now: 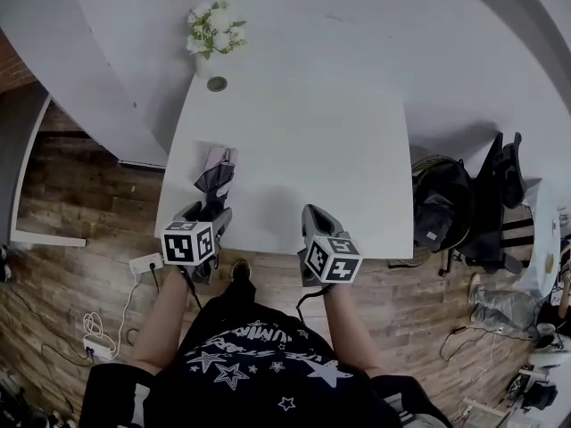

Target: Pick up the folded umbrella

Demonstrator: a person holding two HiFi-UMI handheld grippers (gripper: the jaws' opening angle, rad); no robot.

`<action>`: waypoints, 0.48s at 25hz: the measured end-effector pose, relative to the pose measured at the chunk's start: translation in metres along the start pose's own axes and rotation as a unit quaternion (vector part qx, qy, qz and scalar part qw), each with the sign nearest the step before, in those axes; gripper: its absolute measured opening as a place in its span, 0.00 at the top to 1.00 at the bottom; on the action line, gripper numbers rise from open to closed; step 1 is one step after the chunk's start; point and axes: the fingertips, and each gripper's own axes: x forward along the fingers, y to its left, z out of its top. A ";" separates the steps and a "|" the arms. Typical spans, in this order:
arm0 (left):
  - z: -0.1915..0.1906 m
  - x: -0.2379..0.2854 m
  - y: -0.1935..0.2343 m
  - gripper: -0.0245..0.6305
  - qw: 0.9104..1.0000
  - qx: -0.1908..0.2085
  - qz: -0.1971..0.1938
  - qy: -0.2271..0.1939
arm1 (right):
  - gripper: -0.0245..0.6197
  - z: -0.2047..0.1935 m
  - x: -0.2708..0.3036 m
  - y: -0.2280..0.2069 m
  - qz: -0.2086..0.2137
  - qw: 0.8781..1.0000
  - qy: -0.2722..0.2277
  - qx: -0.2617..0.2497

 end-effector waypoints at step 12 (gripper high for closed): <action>-0.014 0.044 0.018 0.44 0.996 0.004 0.012 0.088 | 0.94 -0.001 0.020 -0.011 -0.015 1.000 0.018 0.009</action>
